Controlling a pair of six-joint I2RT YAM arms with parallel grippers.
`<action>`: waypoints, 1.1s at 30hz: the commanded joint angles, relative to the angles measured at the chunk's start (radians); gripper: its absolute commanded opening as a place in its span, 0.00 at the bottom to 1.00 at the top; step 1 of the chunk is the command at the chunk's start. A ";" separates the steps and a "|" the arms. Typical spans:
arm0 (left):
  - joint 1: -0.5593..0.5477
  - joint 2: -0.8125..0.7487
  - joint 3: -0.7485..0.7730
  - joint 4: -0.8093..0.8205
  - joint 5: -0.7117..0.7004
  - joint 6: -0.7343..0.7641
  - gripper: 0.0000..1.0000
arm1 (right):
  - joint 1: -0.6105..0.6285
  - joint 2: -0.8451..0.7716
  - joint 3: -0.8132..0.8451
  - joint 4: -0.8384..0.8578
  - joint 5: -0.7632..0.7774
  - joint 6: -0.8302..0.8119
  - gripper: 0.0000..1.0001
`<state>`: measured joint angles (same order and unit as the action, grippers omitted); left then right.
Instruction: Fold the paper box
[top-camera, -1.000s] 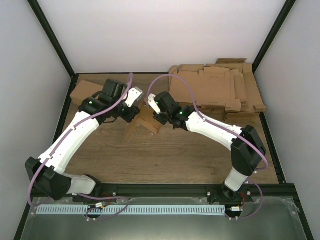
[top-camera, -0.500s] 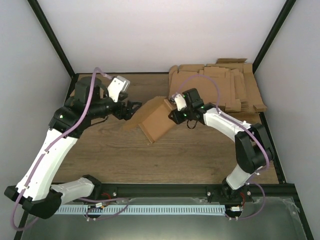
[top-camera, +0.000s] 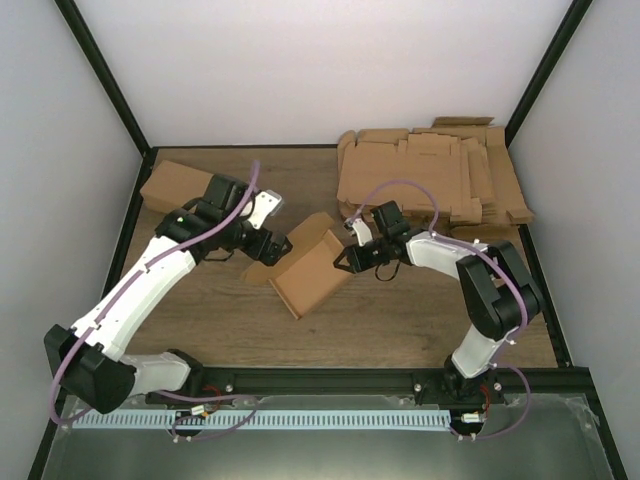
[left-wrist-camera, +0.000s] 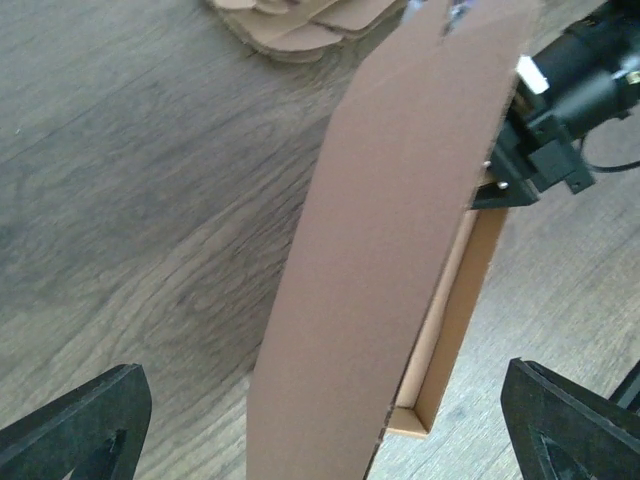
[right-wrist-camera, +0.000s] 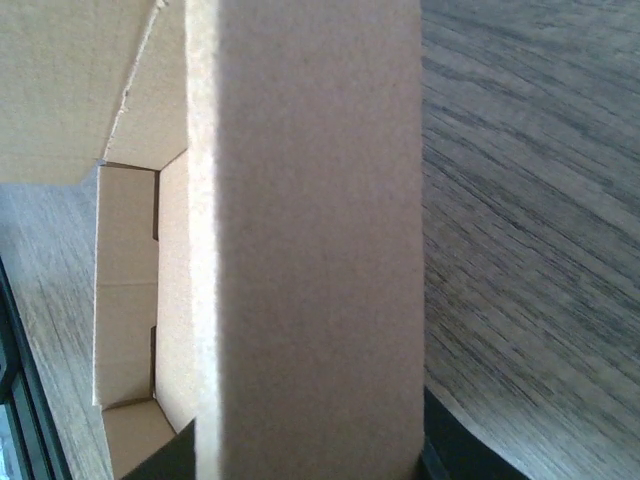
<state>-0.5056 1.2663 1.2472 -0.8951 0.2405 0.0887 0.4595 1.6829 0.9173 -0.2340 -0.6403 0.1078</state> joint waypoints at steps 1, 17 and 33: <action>0.000 0.017 -0.003 0.058 0.117 0.065 0.96 | -0.005 0.032 0.002 0.045 -0.015 0.000 0.31; -0.002 0.178 0.030 0.034 0.087 0.077 0.09 | 0.067 -0.119 -0.099 0.141 0.218 -0.083 0.50; -0.031 0.174 0.060 0.003 0.046 0.068 0.04 | 0.100 -0.158 -0.019 0.065 0.115 -0.055 0.84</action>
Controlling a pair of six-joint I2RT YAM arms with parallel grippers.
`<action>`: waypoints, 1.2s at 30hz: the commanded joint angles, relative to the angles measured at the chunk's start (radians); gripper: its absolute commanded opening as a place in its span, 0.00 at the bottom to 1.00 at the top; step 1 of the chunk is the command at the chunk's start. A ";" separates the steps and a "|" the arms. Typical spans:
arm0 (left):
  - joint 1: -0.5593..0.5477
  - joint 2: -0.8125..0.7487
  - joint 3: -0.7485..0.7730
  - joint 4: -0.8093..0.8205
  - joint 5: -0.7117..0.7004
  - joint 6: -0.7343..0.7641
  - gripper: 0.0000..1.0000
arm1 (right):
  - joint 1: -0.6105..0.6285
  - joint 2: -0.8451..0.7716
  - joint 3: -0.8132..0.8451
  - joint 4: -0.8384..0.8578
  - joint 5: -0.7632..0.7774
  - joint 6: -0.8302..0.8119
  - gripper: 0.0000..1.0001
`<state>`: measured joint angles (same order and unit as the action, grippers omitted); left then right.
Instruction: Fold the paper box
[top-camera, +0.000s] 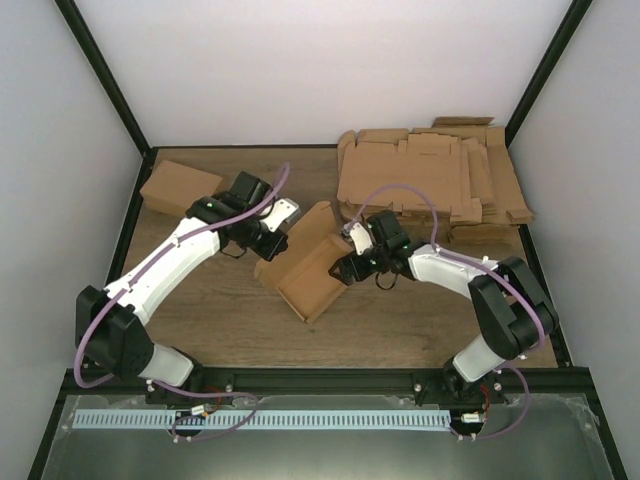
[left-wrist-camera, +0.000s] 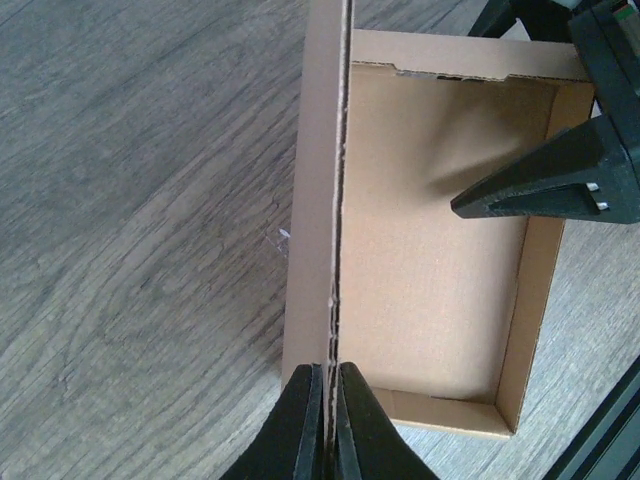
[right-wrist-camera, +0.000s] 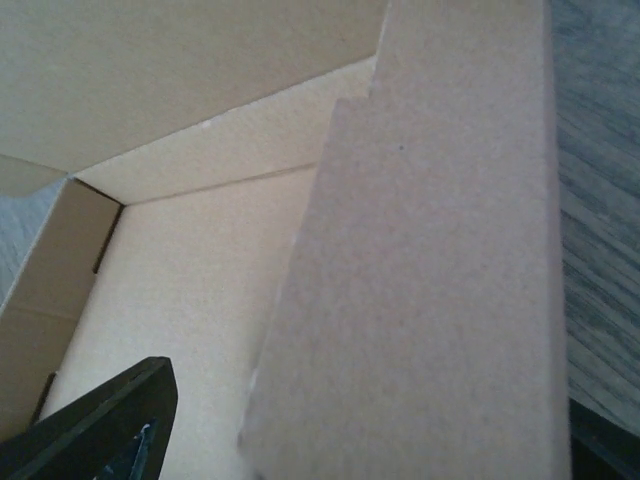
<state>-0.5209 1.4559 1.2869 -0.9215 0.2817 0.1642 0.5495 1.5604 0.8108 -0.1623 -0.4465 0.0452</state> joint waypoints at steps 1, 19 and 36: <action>-0.018 -0.024 0.017 0.033 0.002 -0.007 0.04 | 0.002 -0.040 0.099 -0.018 -0.085 0.015 0.85; -0.025 -0.101 -0.003 0.042 -0.036 0.001 0.04 | -0.188 -0.118 0.099 -0.135 -0.265 0.070 1.00; -0.060 -0.129 -0.029 0.050 -0.012 0.006 0.04 | -0.346 -0.174 0.066 0.013 -0.475 0.252 1.00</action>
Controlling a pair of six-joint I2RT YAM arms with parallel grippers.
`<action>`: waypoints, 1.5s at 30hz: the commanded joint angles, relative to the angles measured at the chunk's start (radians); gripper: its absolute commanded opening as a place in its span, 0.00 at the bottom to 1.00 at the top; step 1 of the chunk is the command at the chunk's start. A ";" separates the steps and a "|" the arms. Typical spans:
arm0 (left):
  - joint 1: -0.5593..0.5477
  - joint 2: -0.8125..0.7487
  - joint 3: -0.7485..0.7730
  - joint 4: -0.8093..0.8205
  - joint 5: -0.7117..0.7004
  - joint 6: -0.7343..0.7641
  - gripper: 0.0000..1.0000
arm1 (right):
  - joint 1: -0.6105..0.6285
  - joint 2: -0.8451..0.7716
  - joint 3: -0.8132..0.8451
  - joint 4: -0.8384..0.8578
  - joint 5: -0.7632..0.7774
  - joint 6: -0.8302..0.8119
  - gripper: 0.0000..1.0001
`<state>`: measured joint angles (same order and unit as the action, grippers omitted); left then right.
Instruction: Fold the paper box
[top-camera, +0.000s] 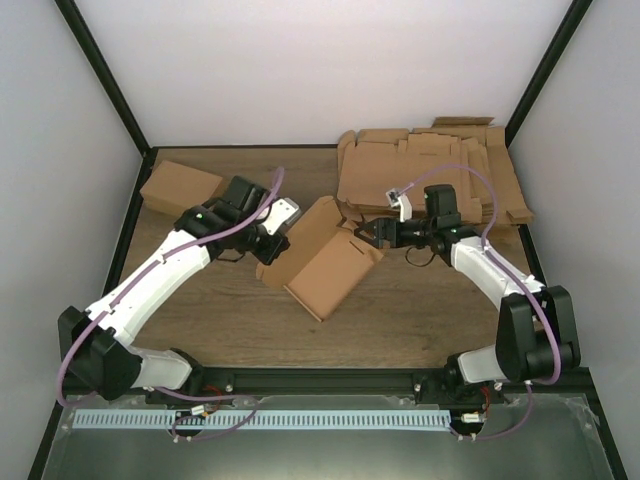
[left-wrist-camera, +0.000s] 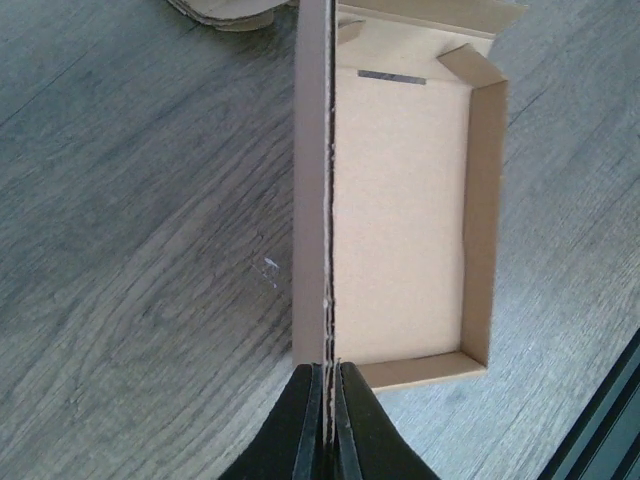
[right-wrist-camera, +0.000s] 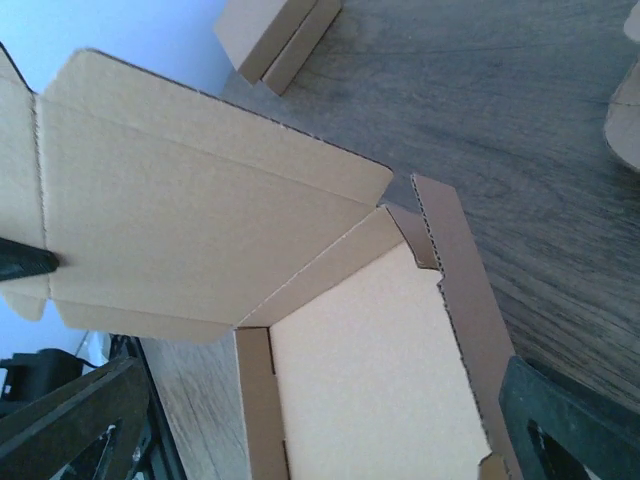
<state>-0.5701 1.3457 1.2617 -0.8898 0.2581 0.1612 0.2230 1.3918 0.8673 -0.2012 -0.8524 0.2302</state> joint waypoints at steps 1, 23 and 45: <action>-0.011 -0.017 -0.004 0.018 0.014 0.010 0.04 | -0.019 0.002 0.009 0.059 -0.075 0.084 0.99; -0.039 -0.019 -0.002 0.022 0.022 0.024 0.04 | -0.176 0.190 -0.013 0.186 -0.042 0.176 0.44; -0.042 0.000 -0.001 0.023 0.018 0.021 0.04 | -0.081 0.139 -0.193 0.225 -0.296 0.144 0.41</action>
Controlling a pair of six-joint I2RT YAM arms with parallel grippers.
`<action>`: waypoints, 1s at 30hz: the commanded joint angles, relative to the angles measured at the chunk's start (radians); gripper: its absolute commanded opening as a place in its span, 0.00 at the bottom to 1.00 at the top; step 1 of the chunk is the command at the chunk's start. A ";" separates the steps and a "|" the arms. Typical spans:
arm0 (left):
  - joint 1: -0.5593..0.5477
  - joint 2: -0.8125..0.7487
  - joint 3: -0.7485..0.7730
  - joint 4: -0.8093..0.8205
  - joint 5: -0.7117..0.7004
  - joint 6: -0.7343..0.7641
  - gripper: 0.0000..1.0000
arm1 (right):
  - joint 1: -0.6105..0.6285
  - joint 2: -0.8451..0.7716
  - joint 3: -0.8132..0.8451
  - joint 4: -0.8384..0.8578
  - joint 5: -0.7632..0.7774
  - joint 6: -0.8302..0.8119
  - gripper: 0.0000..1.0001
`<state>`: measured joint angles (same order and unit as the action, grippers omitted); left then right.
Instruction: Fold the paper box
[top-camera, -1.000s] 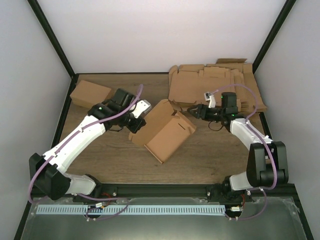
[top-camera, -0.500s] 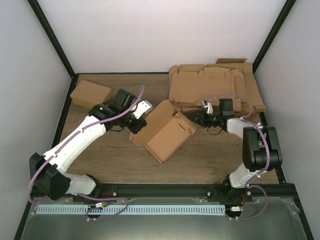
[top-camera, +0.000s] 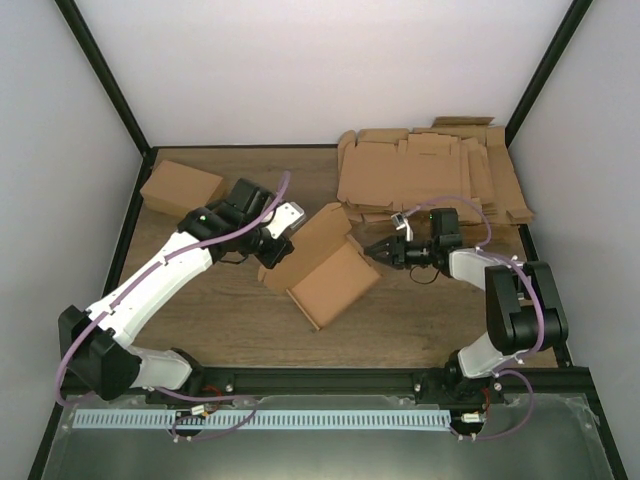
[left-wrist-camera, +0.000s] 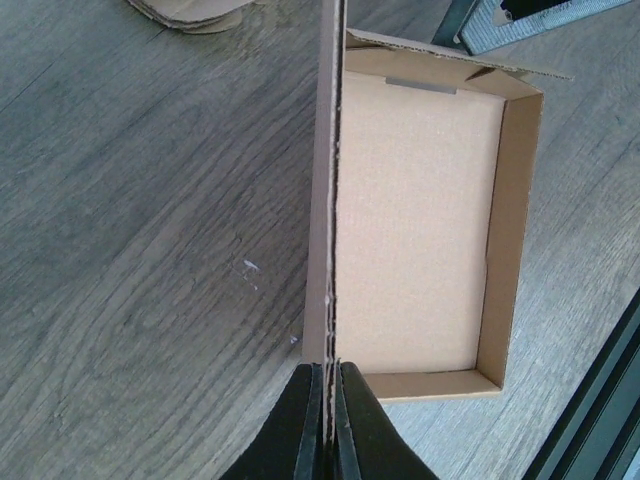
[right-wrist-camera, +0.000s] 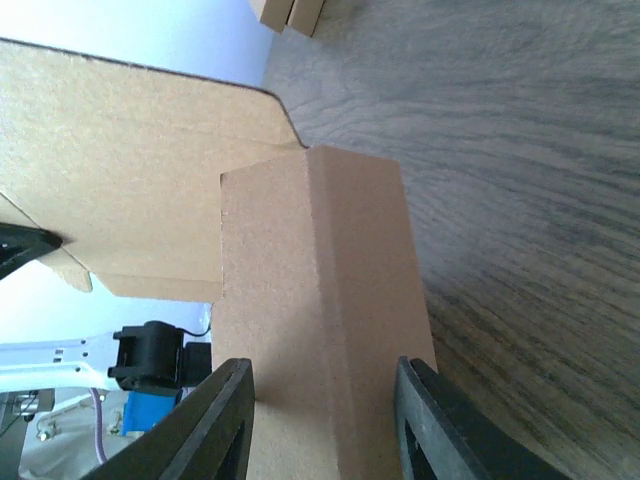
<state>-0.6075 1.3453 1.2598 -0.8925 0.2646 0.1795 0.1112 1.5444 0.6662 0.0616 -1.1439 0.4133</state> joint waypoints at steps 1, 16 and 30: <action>-0.005 0.000 0.002 0.025 0.014 0.002 0.04 | 0.037 -0.014 0.014 -0.056 0.020 -0.054 0.42; -0.005 0.035 -0.005 0.017 0.060 0.001 0.04 | 0.171 0.010 0.068 -0.200 0.299 -0.212 0.45; -0.012 0.103 0.026 -0.003 0.125 -0.016 0.04 | 0.297 0.039 0.100 -0.280 0.561 -0.274 0.44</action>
<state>-0.6086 1.4429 1.2594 -0.9306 0.3309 0.1726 0.3660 1.5623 0.7181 -0.1745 -0.6800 0.1783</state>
